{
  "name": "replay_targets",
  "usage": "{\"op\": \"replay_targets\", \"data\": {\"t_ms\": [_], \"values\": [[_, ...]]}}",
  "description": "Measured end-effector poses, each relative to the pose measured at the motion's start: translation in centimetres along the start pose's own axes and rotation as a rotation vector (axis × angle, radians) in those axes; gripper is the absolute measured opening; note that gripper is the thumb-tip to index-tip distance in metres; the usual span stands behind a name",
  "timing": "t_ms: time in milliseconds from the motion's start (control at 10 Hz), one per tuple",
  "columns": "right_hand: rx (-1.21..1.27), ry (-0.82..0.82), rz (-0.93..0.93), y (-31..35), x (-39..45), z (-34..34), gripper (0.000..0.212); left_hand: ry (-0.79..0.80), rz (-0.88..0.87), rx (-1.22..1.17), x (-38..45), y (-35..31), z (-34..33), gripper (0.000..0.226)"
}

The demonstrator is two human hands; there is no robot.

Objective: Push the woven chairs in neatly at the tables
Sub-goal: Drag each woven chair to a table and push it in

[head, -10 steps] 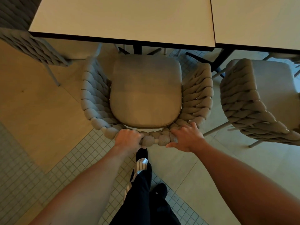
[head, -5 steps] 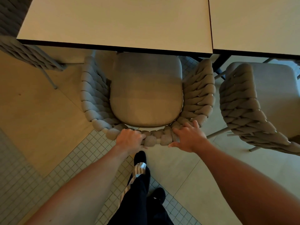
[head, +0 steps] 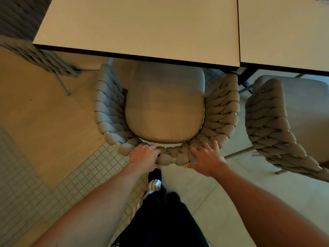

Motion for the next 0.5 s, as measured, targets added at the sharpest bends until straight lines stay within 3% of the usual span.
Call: {"op": "replay_targets", "data": {"t_ms": [300, 500], "values": [[0.057, 0.068, -0.026, 0.4, 0.0, 0.6, 0.084, 0.096, 0.071, -0.218, -1.2, 1.0, 0.2, 0.05], [0.104, 0.11, -0.009, 3.8, 0.1, 2.9, 0.082, -0.009, 0.203, -0.429, -3.8, 3.7, 1.0, 0.059]]}}
Point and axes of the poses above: each hand's wrist, its own x-axis towards the middle knuckle, its own z-axis out of the back of the hand, y = z × x, the point moved 4 cm from there along x, towards the middle knuckle, and after that the axes turned 12 degrees about x, right-handed, at the moved point
